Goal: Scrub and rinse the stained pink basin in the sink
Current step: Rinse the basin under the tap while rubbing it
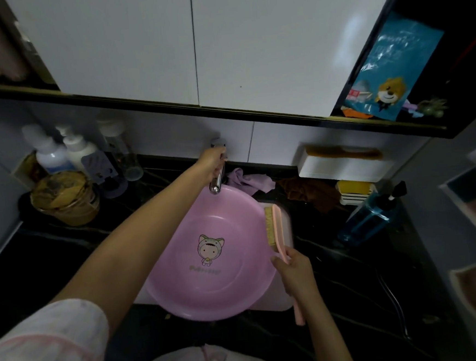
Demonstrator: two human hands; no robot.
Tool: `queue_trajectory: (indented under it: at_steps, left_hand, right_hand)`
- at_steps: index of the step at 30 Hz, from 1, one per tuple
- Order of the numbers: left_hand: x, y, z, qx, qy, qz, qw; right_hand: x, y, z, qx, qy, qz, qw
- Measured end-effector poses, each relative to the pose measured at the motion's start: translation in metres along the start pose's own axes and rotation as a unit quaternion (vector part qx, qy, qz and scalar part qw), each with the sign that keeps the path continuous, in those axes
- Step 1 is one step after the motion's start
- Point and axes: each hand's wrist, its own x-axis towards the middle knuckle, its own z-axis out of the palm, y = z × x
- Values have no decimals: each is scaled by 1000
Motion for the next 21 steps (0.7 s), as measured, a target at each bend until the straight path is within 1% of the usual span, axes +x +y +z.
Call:
queue_trajectory:
  at_steps: [7, 15, 21]
  left_hand:
    - [1, 5, 1, -26, -10, -8, 1000]
    - [-1, 11, 4, -49, -7, 2, 999]
    - [-2, 11, 2, -16, -14, 6, 1000]
  right_hand:
    - [0, -1, 2, 2, -14, 4, 1000]
    - [-5, -5, 5, 13, -65, -16, 998]
    - [-4, -4, 7, -4, -58, -3, 998]
